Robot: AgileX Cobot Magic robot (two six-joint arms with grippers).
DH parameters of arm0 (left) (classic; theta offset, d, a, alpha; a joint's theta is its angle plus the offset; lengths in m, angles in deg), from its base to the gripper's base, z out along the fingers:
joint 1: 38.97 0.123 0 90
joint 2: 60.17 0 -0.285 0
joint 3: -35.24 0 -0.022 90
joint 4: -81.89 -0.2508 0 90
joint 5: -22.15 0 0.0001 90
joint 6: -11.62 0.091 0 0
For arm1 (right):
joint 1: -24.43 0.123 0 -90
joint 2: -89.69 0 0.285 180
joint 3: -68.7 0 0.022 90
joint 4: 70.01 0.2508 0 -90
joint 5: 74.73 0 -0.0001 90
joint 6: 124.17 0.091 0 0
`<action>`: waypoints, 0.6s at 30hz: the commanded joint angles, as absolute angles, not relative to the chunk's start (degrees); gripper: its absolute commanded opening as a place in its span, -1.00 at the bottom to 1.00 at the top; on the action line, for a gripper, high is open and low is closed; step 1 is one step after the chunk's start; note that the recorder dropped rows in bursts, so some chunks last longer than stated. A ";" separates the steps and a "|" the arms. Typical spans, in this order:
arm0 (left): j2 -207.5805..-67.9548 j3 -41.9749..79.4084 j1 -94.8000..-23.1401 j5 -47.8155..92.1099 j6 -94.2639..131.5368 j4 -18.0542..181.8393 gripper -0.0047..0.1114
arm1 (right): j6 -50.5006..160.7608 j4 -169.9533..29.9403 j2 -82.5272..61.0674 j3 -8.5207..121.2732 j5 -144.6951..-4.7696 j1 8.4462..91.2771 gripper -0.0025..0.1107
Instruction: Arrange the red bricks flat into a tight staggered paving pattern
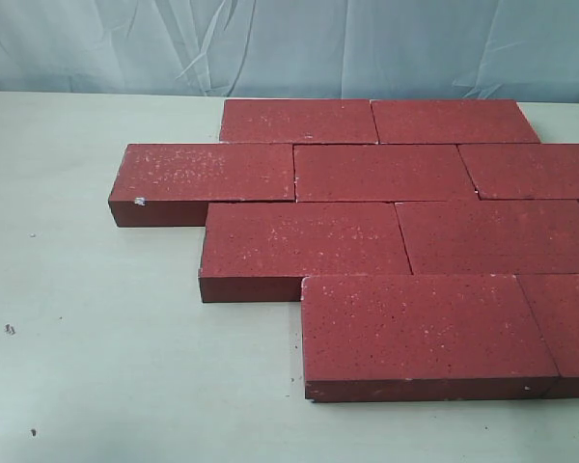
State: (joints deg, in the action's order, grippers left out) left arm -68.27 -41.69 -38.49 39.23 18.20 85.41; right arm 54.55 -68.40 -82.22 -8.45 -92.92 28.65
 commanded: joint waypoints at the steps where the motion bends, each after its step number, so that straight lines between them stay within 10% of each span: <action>1: -67.95 -41.97 -38.58 38.17 15.33 84.44 -0.92 | 54.62 -68.46 -82.53 -8.52 -92.08 28.40 -0.97; 18: -67.95 -41.97 -38.58 38.39 11.62 84.44 -0.92 | 54.62 -68.33 -82.53 -8.52 -92.08 28.40 -0.97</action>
State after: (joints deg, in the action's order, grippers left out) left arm -68.27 -41.69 -38.49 38.79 12.06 84.64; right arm 54.55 -68.40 -82.22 -8.45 -92.92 28.65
